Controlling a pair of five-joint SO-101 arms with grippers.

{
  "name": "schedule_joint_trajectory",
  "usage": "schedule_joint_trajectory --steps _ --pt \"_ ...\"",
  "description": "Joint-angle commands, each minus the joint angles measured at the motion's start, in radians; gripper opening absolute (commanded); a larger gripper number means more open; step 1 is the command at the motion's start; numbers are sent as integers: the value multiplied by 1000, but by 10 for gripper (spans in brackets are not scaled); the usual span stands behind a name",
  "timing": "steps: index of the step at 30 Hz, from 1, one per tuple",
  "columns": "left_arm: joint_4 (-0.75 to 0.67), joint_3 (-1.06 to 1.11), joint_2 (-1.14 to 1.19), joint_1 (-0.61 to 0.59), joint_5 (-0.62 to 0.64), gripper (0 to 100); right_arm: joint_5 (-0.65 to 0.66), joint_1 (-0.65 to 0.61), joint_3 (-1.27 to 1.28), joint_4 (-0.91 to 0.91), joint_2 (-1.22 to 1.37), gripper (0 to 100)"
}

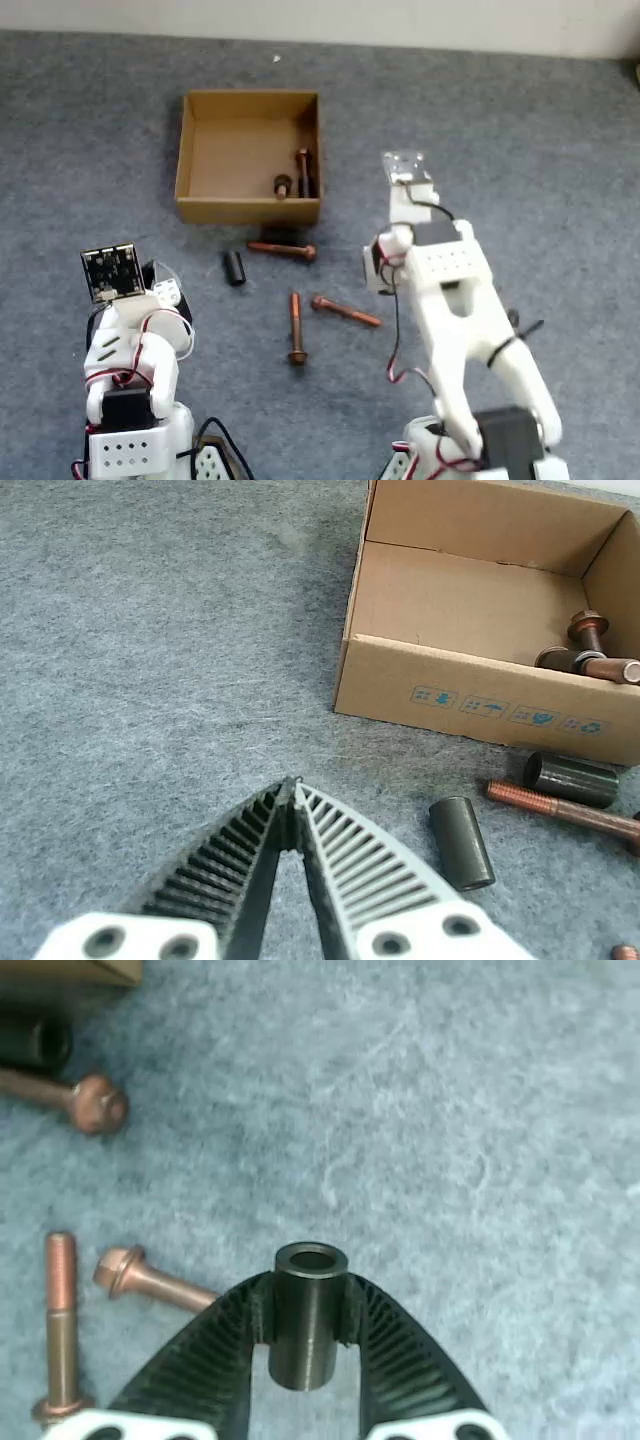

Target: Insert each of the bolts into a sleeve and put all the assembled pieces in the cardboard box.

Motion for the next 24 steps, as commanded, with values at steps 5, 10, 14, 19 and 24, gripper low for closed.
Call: schedule_joint_trajectory --steps 5,10,14,19,24 --pt "3 19 -1 -4 -8 6 -176 12 88 -13 -186 5" --pt "5 7 -2 -4 -12 8 -241 12 245 -165 -289 5" --pt "8 -33 2 -1 -129 8 -241 31 404 -346 -369 5" --pt "58 -151 4 7 -209 8 -279 119 532 -476 -432 5" --pt "186 -323 5 117 -253 8 -361 163 545 -481 -437 5"
